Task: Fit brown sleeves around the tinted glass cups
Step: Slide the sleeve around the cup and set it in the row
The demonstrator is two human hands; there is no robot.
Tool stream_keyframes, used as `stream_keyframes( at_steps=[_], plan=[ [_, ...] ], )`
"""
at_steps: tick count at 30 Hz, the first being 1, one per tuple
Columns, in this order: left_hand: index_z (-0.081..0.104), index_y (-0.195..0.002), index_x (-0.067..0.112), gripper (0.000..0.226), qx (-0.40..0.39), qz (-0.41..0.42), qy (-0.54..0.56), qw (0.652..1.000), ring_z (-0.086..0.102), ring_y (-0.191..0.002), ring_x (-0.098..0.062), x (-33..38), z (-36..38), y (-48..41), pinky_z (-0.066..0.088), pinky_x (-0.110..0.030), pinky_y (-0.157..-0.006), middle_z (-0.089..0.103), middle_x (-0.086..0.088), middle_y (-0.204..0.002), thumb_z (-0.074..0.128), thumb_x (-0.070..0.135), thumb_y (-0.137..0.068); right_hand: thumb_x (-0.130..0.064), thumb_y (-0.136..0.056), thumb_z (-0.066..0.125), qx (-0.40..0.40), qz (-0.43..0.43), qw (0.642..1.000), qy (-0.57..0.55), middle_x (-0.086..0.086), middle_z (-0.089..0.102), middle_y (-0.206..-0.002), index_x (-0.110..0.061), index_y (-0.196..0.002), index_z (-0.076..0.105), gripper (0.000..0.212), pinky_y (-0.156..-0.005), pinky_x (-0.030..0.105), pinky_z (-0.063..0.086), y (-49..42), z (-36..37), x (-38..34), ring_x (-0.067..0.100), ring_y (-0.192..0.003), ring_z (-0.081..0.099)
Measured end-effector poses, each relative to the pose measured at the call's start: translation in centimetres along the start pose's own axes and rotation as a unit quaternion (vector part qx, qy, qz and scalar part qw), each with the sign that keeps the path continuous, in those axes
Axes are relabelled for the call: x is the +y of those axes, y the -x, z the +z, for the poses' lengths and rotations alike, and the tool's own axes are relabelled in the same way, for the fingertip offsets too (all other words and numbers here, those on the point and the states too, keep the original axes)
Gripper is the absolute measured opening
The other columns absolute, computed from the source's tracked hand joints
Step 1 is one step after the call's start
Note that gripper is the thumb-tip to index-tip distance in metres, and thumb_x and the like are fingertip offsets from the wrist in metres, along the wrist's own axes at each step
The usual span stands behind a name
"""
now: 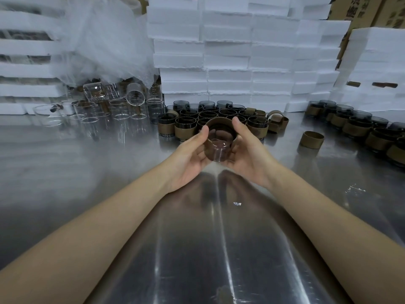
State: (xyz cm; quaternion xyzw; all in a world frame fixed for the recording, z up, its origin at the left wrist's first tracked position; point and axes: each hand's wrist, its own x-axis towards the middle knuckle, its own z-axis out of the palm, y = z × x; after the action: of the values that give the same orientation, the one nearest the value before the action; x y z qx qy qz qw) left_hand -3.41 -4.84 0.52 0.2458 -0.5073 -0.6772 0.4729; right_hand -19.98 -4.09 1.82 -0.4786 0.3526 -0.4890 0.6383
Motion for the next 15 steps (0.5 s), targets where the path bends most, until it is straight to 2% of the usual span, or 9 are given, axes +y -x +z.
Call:
stream_keyframes(
  at_steps=[1, 5, 7, 9, 11, 15],
  plan=[
    [0.061, -0.124, 0.012, 0.048, 0.002, -0.008, 0.004, 1.0, 0.062, -0.117, -0.019, 0.0, 0.1, 0.0, 0.051, -0.027, -0.099, 0.065, -0.012, -0.128, 0.056, 0.041, -0.086, -0.06, -0.08, 0.06, 0.008, 0.001, 1.0, -0.029, 0.008, 0.07, -0.117, -0.015, -0.115, 0.068, 0.057, -0.094, 0.034, 0.053, -0.1, 0.1, 0.2, 0.022, -0.11, 0.066],
    [0.063, -0.119, 0.011, 0.042, 0.016, -0.021, 0.039, 0.999, 0.065, -0.111, -0.02, 0.5, 0.1, 0.1, 0.052, -0.027, -0.097, 0.07, -0.011, -0.118, 0.057, 0.038, -0.087, -0.046, -0.084, 0.066, 0.025, 0.0, 0.988, -0.153, 0.013, 0.071, -0.114, -0.009, -0.107, 0.071, 0.045, -0.084, 0.034, 0.057, -0.4, 0.8, 0.5, 0.025, -0.105, 0.068],
    [0.065, -0.116, 0.011, 0.035, 0.018, -0.025, 0.049, 0.998, 0.066, -0.109, -0.02, 0.6, 0.2, 0.0, 0.053, -0.027, -0.097, 0.071, -0.011, -0.115, 0.055, 0.034, -0.091, -0.04, -0.087, 0.066, 0.028, 0.005, 0.98, -0.198, 0.016, 0.07, -0.115, -0.005, -0.094, 0.078, 0.038, -0.093, 0.039, 0.054, -0.6, 1.1, 0.6, 0.028, -0.107, 0.068],
    [0.065, -0.114, 0.011, 0.031, 0.024, -0.027, 0.058, 0.998, 0.068, -0.105, -0.019, 0.6, 0.3, -0.1, 0.054, -0.026, -0.094, 0.072, -0.01, -0.111, 0.052, 0.033, -0.095, -0.038, -0.089, 0.065, 0.033, 0.012, 0.971, -0.238, 0.019, 0.069, -0.113, -0.001, -0.085, 0.078, 0.039, -0.098, 0.043, 0.051, -0.8, 1.2, 0.7, 0.031, -0.106, 0.068],
    [0.063, -0.116, 0.009, 0.036, 0.032, -0.025, 0.066, 0.997, 0.068, -0.103, -0.017, 0.7, 0.4, -0.2, 0.056, -0.024, -0.089, 0.072, -0.009, -0.111, 0.052, 0.034, -0.094, -0.035, -0.089, 0.064, 0.039, 0.019, 0.96, -0.278, 0.023, 0.069, -0.111, 0.004, -0.093, 0.073, 0.041, -0.096, 0.047, 0.051, -1.0, 1.3, 0.7, 0.035, -0.103, 0.068],
    [0.061, -0.119, 0.007, 0.039, 0.043, -0.024, 0.077, 0.996, 0.066, -0.102, -0.016, 0.7, 0.4, -0.4, 0.056, -0.022, -0.087, 0.069, -0.01, -0.113, 0.049, 0.034, -0.095, -0.035, -0.092, 0.057, 0.032, 0.02, 0.947, -0.319, 0.025, 0.068, -0.111, 0.002, -0.113, 0.061, 0.042, -0.086, 0.05, 0.053, -1.0, 1.7, 0.5, 0.037, -0.098, 0.069]
  ],
)
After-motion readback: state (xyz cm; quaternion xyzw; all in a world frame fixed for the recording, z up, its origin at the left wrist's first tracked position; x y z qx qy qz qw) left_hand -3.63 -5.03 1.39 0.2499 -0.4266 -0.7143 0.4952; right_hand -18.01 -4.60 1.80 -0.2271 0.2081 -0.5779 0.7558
